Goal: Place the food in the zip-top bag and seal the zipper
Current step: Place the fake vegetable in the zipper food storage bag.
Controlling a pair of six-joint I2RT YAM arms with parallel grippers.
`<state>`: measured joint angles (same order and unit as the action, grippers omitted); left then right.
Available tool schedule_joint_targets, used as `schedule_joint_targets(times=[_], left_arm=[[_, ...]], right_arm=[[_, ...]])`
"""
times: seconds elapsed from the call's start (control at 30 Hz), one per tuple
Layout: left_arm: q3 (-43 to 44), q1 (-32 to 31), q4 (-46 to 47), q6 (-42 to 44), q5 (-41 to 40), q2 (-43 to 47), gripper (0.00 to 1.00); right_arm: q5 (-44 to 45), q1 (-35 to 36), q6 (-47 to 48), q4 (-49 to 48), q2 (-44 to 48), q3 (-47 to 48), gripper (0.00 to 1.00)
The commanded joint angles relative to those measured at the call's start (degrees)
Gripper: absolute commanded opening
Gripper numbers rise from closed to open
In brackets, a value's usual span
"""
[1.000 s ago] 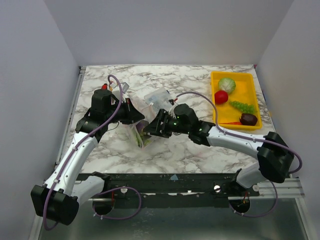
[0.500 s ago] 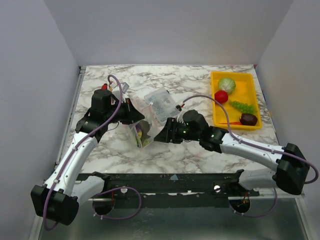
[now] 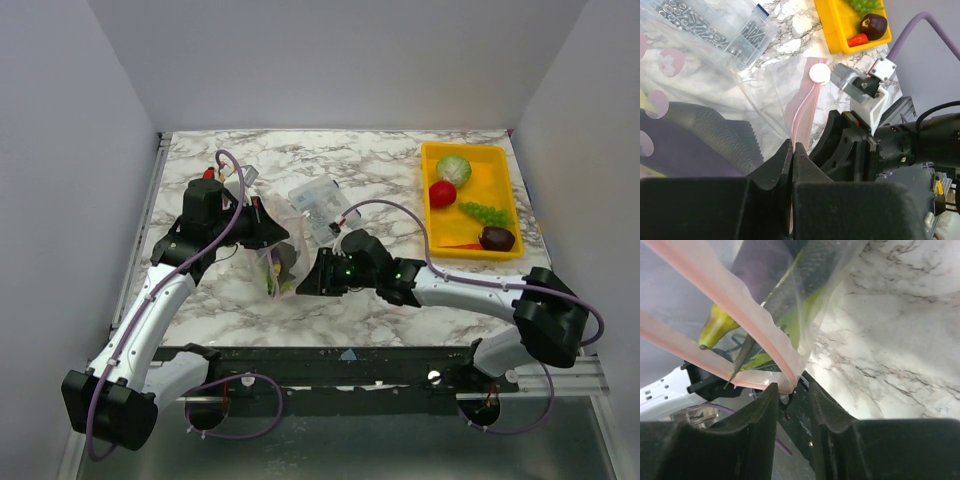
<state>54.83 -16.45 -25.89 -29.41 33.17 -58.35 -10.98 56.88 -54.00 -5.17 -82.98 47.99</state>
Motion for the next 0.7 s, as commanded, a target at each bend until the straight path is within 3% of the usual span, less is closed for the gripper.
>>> schedule_joint_targets(times=[0.0,0.07,0.1,0.2,0.3,0.43,0.57,0.67], left_arm=[[0.4,0.3,1.2,-0.7,-0.2,1.5,0.00],[2.3,0.4,-2.1,-3.0,-1.1,2.0,0.00],[3.9,0.6,-4.6,-4.3,-2.0,2.7,0.00],[10.1,2.1,-12.2,-9.1,-5.5,7.0,0.00],[17.2,2.7,-17.6,-11.8,-15.4,12.2,0.00],[23.4,2.8,-21.5,-12.8,-25.0,14.4,0.00],[18.3,3.7,-19.8,-11.5,-23.9,11.3,0.00],[19.3,5.9,-23.5,-9.4,-22.2,8.5,0.00]], right_arm=[[0.0,1.3,-0.9,-4.5,-2.2,3.8,0.22],[-0.5,1.3,-0.7,-3.5,-2.3,6.2,0.02],[-0.3,1.3,-0.2,-1.7,-1.9,7.8,0.00],[0.5,1.4,0.4,3.8,-0.5,14.7,0.00],[-2.8,1.4,0.3,8.6,-0.3,21.8,0.00],[-6.7,1.3,-0.6,7.7,0.4,24.4,0.00],[-4.1,1.3,1.0,8.5,0.6,23.1,0.00],[-4.9,1.3,2.0,8.2,0.2,23.3,0.00]])
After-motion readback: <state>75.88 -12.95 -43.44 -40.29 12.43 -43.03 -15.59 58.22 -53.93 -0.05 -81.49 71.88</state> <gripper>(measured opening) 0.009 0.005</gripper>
